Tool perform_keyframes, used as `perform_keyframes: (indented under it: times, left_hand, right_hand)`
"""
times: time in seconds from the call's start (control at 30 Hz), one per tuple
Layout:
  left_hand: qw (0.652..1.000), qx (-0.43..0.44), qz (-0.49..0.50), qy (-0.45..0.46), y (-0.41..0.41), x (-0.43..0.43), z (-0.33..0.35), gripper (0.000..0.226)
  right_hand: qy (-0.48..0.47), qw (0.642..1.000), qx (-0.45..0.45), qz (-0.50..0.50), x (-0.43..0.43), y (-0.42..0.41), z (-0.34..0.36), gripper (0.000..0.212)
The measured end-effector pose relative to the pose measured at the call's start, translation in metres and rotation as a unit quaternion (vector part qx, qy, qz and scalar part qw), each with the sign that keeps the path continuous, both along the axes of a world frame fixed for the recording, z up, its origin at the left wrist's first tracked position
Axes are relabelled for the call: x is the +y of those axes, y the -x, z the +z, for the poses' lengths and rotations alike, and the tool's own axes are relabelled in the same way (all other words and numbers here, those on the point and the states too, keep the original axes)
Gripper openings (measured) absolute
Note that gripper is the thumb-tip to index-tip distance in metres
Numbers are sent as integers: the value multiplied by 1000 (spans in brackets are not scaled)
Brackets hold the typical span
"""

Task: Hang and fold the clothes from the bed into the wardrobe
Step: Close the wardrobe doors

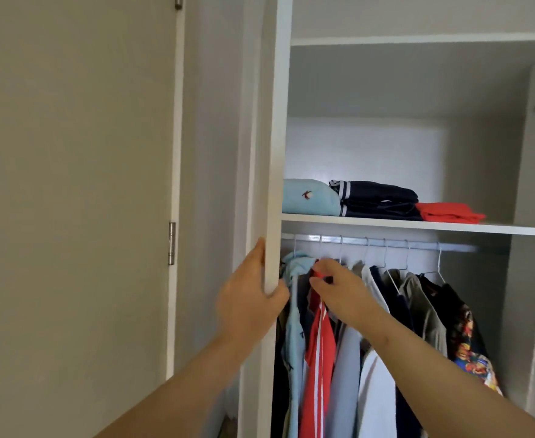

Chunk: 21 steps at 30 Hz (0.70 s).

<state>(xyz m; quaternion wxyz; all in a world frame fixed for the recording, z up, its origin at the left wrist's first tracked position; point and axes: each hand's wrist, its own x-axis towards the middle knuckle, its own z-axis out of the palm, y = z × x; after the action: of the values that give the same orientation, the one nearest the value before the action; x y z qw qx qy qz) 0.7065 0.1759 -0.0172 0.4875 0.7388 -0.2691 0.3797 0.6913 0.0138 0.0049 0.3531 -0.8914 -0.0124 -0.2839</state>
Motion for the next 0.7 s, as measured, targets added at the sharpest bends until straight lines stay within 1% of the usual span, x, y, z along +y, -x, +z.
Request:
perform_keyframes:
  times: [0.1,0.17,0.23,0.3,0.4,0.53,0.7]
  left_hand:
    - [999,-34,3,-41,-5,-39,-4,79]
    - [997,-47,-24,-50,-9,-69,-10,89]
    - [995,-57,-51,-64,-13,-101,-13,93]
    - [994,-62,-49,-81,-21,-132,-15,94]
    - [993,-53,-14,-104,-34,-181,-13,97]
    - [994,-1,46,-104,-52,-248,-13,98]
    - [978,46,137,-148,-81,-315,-7,96]
  right_hand:
    - [-6,999,21,-31,-30,9,-4,33]
    - [-7,997,39,-69,-56,17,-7,38]
    - [-21,994,47,-99,-84,22,-9,41]
    - [-27,992,41,-113,-111,24,-9,41]
    - [-36,992,31,-119,-150,19,-7,38]
    - [-31,992,23,-118,-210,5,-9,39]
    - [-19,993,47,-111,-276,-12,-7,40]
